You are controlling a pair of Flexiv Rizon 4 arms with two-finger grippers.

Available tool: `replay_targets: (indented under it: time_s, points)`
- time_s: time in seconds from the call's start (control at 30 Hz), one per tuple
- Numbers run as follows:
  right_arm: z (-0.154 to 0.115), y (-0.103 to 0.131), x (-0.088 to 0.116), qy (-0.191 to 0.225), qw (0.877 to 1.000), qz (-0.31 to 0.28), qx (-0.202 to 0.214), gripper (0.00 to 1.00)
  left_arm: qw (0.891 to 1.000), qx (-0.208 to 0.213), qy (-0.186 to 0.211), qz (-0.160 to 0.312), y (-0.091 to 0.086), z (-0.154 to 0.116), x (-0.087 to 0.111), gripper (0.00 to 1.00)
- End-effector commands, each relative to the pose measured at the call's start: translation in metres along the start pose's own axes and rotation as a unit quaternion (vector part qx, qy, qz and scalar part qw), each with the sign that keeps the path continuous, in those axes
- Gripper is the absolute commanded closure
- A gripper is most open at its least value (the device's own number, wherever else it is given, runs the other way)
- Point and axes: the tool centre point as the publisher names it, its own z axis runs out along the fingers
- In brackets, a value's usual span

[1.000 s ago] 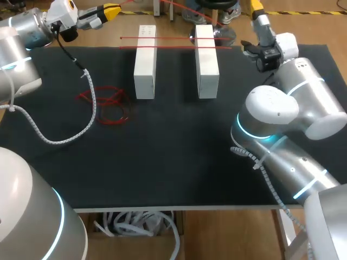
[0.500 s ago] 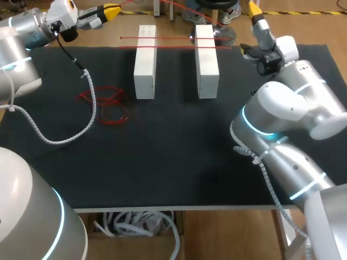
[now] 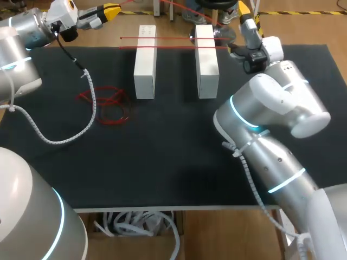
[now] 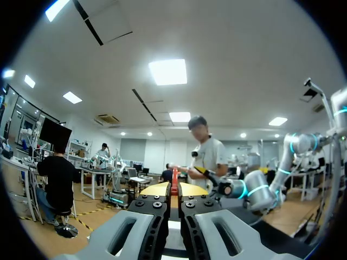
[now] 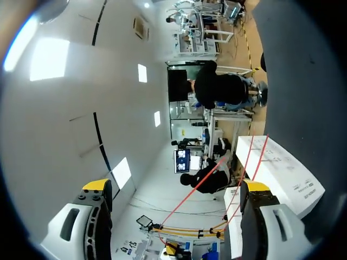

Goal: Grab the tape and strap the tape.

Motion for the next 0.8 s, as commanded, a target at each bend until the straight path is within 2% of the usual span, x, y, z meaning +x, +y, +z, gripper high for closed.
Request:
replay_targets:
  time_s: [0.03,0.37,0.53,0.67,0.8]
  points:
    - [0.013,-0.003,-0.006,0.076,0.997,0.004,-0.023,0.0,1.0,0.001,0.0,0.001,0.0,0.0,0.0,1.0]
    - [0.028,0.003,-0.009,0.072,0.996,0.019,-0.05,0.0,1.0,0.001,0.0,0.001,0.0,0.0,0.0,1.0]
    - [0.033,-0.005,-0.01,0.068,0.996,0.019,-0.049,0.0,1.0,0.001,0.0,0.001,0.0,0.0,0.0,1.0]
    - [0.03,-0.01,-0.003,0.077,0.996,0.022,-0.042,0.0,1.0,0.001,0.0,0.001,0.0,0.0,0.0,1.0]
    - [0.026,-0.006,-0.005,0.08,0.996,0.016,-0.045,0.0,1.0,0.001,0.0,0.001,0.0,0.0,0.0,1.0]
